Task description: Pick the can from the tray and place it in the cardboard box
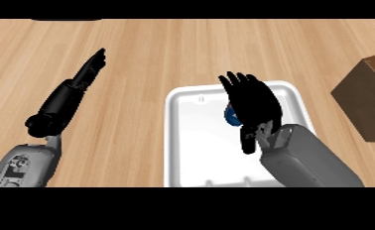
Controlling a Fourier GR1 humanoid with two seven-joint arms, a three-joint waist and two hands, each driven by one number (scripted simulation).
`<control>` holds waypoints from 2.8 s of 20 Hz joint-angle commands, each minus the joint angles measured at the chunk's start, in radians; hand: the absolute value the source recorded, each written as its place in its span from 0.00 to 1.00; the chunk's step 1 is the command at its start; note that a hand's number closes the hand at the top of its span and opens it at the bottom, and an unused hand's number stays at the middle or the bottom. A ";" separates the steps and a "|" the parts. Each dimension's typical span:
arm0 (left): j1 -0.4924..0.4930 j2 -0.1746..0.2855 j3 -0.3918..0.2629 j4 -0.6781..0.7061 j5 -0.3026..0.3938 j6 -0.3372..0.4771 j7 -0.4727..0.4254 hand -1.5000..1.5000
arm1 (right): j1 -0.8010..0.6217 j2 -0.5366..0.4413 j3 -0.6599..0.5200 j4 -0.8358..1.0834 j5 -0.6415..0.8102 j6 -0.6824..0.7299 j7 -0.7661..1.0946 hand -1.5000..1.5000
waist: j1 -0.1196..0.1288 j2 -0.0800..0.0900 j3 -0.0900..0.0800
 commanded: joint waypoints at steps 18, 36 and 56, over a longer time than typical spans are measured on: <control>0.013 -0.049 0.066 -0.063 -0.042 -0.084 0.060 0.50 | 0.044 0.081 -0.064 0.263 0.267 -0.081 -0.313 1.00 | 0.008 0.001 0.000; 0.016 -0.057 0.091 -0.052 -0.065 -0.110 0.018 0.50 | -0.162 0.144 -0.398 0.690 0.296 -0.531 -0.521 1.00 | 0.020 0.005 0.001; 0.049 -0.089 0.092 -0.056 -0.097 -0.090 -0.006 0.50 | -0.193 -0.012 -0.627 0.185 0.411 -0.564 -0.137 1.00 | -0.017 -0.005 0.000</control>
